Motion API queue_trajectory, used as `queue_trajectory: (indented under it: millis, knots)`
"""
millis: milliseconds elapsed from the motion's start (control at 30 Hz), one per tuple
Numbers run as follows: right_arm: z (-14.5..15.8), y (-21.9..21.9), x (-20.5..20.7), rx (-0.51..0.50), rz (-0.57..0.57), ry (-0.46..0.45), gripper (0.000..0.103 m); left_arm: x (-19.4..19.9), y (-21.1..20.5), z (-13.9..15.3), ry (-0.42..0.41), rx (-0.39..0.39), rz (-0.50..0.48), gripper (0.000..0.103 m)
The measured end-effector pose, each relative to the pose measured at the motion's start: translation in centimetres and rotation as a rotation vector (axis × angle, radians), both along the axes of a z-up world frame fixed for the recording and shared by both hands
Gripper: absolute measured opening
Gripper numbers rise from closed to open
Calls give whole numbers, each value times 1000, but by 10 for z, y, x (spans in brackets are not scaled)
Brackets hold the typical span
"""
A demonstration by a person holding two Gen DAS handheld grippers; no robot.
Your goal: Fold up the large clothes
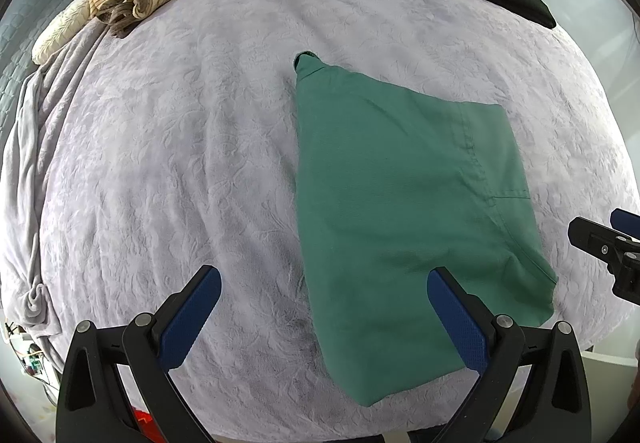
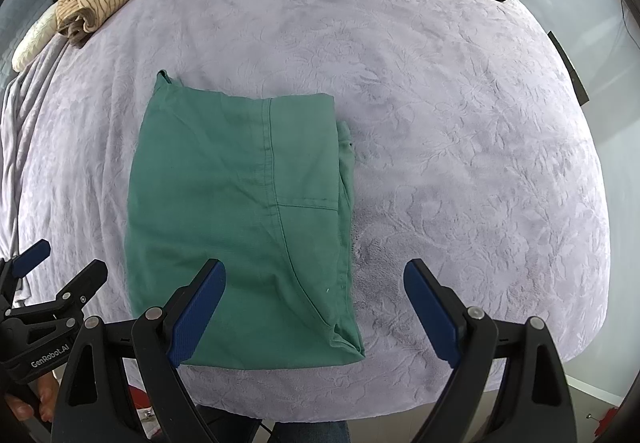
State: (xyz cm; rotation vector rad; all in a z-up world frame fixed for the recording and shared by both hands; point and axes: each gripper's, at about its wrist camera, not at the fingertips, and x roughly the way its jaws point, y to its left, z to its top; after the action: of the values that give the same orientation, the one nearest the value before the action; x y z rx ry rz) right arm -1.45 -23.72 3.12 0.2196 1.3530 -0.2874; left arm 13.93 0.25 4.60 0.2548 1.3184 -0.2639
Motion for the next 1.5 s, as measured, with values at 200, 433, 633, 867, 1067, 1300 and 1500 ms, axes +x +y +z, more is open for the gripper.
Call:
queue_trajectory:
  millis: [200, 433, 633, 867, 1067, 1300, 1500]
  knots:
    - [-1, -1, 1, 2, 2, 1, 92, 1, 1, -1, 3, 2, -2, 103]
    - [-2, -1, 1, 4, 5, 2, 92, 1, 0, -1, 4, 2, -3, 103]
    - [-2, -1, 1, 4, 5, 2, 92, 1, 0, 0, 4, 2, -5, 103]
    - [-2, -1, 2, 5, 6, 2, 92, 0, 0, -1, 3, 3, -6, 103]
    - [-3, 0, 2, 7, 4, 3, 92, 1, 0, -2, 1, 10, -6, 103]
    - [-5, 0, 3, 12, 5, 9, 92, 3, 3, -3, 5, 22, -3, 103]
    - [-8, -1, 5, 16, 8, 17, 92, 7, 6, -5, 19, 10, 15, 103]
